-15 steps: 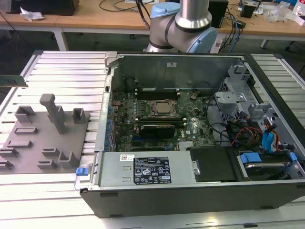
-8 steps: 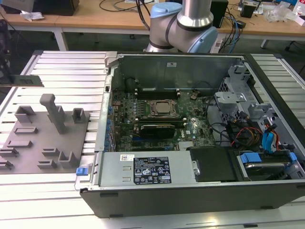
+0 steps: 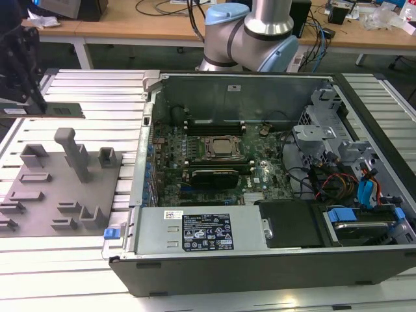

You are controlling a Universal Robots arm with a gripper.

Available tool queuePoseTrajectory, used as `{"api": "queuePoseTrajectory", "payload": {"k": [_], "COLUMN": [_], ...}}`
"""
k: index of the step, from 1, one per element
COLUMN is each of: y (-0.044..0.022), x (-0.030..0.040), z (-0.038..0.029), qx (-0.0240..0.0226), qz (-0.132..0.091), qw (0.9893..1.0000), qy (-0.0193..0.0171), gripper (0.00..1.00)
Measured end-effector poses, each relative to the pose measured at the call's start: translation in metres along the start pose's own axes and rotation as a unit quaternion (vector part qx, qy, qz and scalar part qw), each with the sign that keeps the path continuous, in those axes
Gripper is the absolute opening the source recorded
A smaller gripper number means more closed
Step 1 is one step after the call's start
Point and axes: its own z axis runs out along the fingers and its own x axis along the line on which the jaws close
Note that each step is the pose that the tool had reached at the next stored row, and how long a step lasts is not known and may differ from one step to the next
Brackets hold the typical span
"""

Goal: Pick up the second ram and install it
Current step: 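Pick up the second ram and move it above second insertion slot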

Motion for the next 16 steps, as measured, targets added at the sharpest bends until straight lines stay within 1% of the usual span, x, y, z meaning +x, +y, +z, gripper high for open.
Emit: {"api": "queuePoseTrajectory", "payload": {"k": [1,6,7,8,9,12,13,14,16], "y": [-0.0072,-0.0273,-0.0331,-0.0427,-0.0506,-0.066,-0.0762,-0.0817,-0.0875], "x": [-0.0003,-0.0011,-0.0013,-0.0018,-0.0021,-0.0027,-0.0032,-0.0034,-0.0036], "z": [-0.0001,-0.0006,-0.0008,-0.0011,-0.0012,-0.0016,-0.0019,-0.002,-0.0021], "qx": [0.0,0.0,0.0,-0.0001,-0.0001,-0.0002,-0.0002,-0.0002,-0.0002], "qz": [0.0,0.0,0.0,0.0,0.0,0.0,0.0,0.0,0.0], "qw": [1.0,1.0,1.0,1.0,1.0,1.0,1.0,1.0,1.0], "qy": [0.0,0.0,0.0,0.0,0.0,0.0,0.0,0.0,0.0], "gripper": [0.14,0.14,0.14,0.14,0.14,0.14,0.14,0.14,0.14]}}
